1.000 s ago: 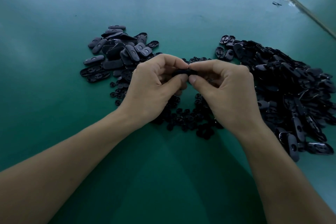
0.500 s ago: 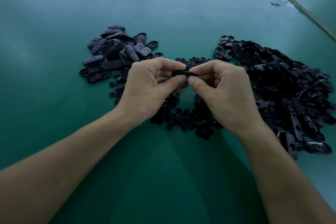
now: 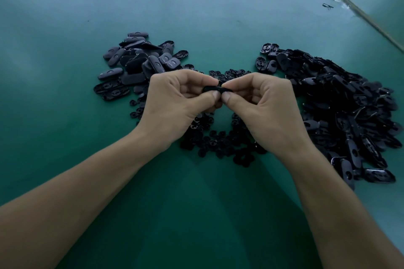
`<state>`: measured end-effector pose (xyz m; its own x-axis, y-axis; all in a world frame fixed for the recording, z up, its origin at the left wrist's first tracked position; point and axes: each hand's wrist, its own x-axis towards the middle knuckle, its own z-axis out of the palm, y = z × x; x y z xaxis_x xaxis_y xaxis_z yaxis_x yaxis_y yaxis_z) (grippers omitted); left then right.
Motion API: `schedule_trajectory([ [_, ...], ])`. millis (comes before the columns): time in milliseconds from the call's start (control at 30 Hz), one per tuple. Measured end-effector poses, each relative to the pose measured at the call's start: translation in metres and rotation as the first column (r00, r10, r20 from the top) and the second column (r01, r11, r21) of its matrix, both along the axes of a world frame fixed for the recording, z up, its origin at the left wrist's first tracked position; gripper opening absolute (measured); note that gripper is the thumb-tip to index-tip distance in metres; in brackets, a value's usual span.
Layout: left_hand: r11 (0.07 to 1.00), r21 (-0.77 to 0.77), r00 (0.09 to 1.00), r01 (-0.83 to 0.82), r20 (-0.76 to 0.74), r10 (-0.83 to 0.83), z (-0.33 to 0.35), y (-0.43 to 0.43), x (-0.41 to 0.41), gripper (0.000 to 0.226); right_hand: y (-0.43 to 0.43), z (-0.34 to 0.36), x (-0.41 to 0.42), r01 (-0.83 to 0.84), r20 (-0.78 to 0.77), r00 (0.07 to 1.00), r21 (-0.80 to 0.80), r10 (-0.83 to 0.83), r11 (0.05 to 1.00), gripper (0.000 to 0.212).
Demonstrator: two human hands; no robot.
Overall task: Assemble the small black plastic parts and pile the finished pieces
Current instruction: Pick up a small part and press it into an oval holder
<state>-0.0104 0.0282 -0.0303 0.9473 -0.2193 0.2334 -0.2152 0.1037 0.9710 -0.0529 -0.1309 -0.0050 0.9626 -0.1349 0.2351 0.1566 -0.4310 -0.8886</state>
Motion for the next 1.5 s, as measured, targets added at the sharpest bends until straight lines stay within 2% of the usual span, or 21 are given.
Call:
schedule_trajectory([
  [100, 0.998, -0.054, 0.999, -0.027, -0.021, 0.026, -0.001, -0.001, 0.001, 0.019, 0.001, 0.001, 0.003, 0.036, -0.01, 0.999, -0.012, -0.036, 0.999, 0.011],
  [167, 0.993, -0.097, 0.997, -0.075, -0.04, 0.071, -0.002, -0.002, 0.002, 0.02, -0.002, 0.003, 0.008, 0.103, -0.023, 0.994, -0.075, -0.105, 0.992, 0.014],
  [267, 0.973, -0.182, 0.988, -0.139, -0.093, 0.124, -0.001, 0.0, 0.007, 0.02, -0.014, 0.007, 0.019, 0.182, -0.059, 0.974, -0.357, -0.217, 0.916, 0.03],
  [400, 0.929, -0.286, 0.959, -0.237, -0.224, 0.176, 0.002, 0.0, 0.01, 0.021, -0.035, 0.012, 0.052, 0.104, -0.175, 0.937, -0.689, -0.303, 0.718, 0.056],
  [467, 0.921, -0.272, 0.937, -0.28, -0.286, 0.201, 0.002, 0.0, 0.011, 0.043, -0.041, 0.013, 0.067, 0.019, -0.243, 0.909, -0.787, -0.338, 0.616, 0.058],
  [533, 0.935, -0.201, 0.927, -0.293, -0.298, 0.226, 0.002, 0.002, 0.012, 0.069, -0.044, 0.013, 0.074, -0.035, -0.274, 0.892, -0.835, -0.361, 0.548, 0.049],
  [633, 0.945, -0.166, 0.932, -0.28, -0.284, 0.226, 0.004, 0.003, 0.011, 0.085, -0.045, 0.008, 0.075, 0.018, -0.195, 0.918, -0.849, -0.346, 0.528, 0.036],
  [767, 0.952, -0.147, 0.94, -0.268, -0.256, 0.225, 0.003, 0.003, 0.011, 0.09, -0.041, 0.003, 0.068, 0.125, -0.081, 0.946, -0.802, -0.314, 0.584, 0.035],
  [933, 0.956, -0.097, 0.945, -0.277, -0.21, 0.252, 0.0, 0.002, 0.012, 0.091, -0.032, 0.009, 0.055, 0.286, 0.068, 0.947, -0.621, -0.313, 0.73, 0.035],
  [1033, 0.952, -0.077, 0.949, -0.297, -0.139, 0.285, -0.002, 0.002, 0.011, 0.087, -0.024, 0.013, 0.044, 0.291, 0.057, 0.955, -0.36, -0.291, 0.886, 0.029],
  [1133, 0.954, -0.076, 0.957, -0.291, -0.036, 0.289, -0.003, 0.002, 0.009, 0.081, -0.015, 0.012, 0.03, 0.156, -0.033, 0.987, -0.035, -0.158, 0.987, 0.025],
  [1233, 0.962, -0.075, 0.965, -0.262, 0.003, 0.263, -0.002, 0.0, 0.007, 0.056, -0.005, 0.008, 0.02, 0.032, -0.056, 0.998, 0.156, -0.024, 0.987, 0.018],
  [1367, 0.987, -0.045, 0.987, -0.156, 0.039, 0.158, -0.001, -0.003, 0.003, 0.02, 0.002, 0.003, 0.014, -0.073, -0.017, 0.997, 0.253, 0.079, 0.965, 0.021],
  [1500, 0.998, -0.011, 0.995, -0.069, 0.066, 0.069, 0.0, -0.003, 0.0, 0.014, -0.001, 0.0, 0.013, -0.099, 0.008, 0.995, 0.278, 0.101, 0.955, 0.025],
])
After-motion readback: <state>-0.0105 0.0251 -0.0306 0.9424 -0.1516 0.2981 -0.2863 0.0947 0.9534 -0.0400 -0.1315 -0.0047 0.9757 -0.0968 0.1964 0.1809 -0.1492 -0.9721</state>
